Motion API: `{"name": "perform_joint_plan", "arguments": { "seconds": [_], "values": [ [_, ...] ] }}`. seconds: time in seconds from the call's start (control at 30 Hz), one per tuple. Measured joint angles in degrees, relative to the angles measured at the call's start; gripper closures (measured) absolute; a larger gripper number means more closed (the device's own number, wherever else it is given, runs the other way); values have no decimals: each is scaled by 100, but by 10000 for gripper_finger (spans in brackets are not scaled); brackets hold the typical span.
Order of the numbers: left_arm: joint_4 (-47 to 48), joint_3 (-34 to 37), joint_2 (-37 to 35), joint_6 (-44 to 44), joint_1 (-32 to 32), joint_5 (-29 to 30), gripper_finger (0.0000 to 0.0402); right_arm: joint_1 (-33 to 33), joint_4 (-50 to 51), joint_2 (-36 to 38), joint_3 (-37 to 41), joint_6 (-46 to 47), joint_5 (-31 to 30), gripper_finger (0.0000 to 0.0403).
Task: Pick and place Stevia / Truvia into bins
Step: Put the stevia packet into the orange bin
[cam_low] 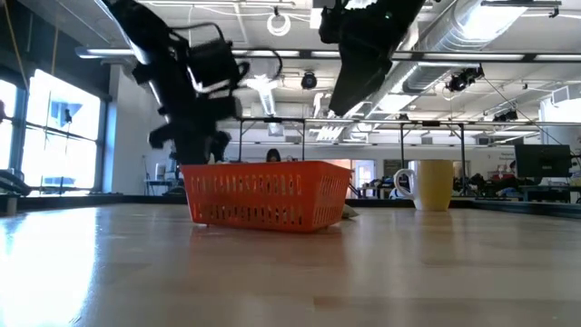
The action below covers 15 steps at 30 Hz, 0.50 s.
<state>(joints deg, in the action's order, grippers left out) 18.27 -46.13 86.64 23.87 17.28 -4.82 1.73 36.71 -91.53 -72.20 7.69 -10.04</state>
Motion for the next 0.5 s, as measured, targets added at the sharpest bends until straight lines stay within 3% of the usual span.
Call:
{"name": "perform_joint_plan", "arguments": {
  "seconds": [0.33,0.5],
  "values": [
    [-320,-181,1039,443,377,-203,177,-1,163,0,-4,578,-136,108],
    [-66,-198,1036,230,364,-297,255,-2,207,0,-4,900,-14,108]
  ]
}}
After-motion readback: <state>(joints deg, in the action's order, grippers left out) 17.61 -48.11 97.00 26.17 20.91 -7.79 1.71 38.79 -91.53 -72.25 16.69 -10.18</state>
